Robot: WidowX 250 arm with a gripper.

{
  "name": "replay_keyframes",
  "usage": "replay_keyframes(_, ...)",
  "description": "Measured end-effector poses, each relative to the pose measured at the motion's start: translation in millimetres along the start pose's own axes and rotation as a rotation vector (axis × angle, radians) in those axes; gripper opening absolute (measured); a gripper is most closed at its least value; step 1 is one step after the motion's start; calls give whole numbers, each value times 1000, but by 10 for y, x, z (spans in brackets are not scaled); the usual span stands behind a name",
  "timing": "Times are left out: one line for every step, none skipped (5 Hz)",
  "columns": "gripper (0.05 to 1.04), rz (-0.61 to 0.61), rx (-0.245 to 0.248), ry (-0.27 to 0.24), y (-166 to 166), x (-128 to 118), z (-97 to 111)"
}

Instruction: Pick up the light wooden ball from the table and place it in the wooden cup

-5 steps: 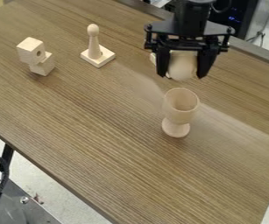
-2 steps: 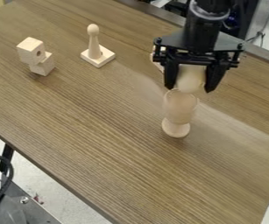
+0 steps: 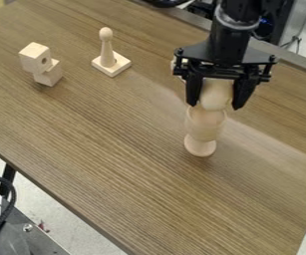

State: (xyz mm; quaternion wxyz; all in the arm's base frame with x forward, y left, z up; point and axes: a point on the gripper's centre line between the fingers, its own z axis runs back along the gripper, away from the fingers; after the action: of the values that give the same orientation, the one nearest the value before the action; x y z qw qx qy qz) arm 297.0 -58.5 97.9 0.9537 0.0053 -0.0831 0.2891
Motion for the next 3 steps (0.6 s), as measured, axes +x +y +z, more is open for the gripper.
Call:
replay_keyframes(799,-1,5,8,21,-21,-23)
replay_keyframes(869,-2,7,12,34,-33,-42)
replay_keyframes(1007,1,7,14,39,-41,-44)
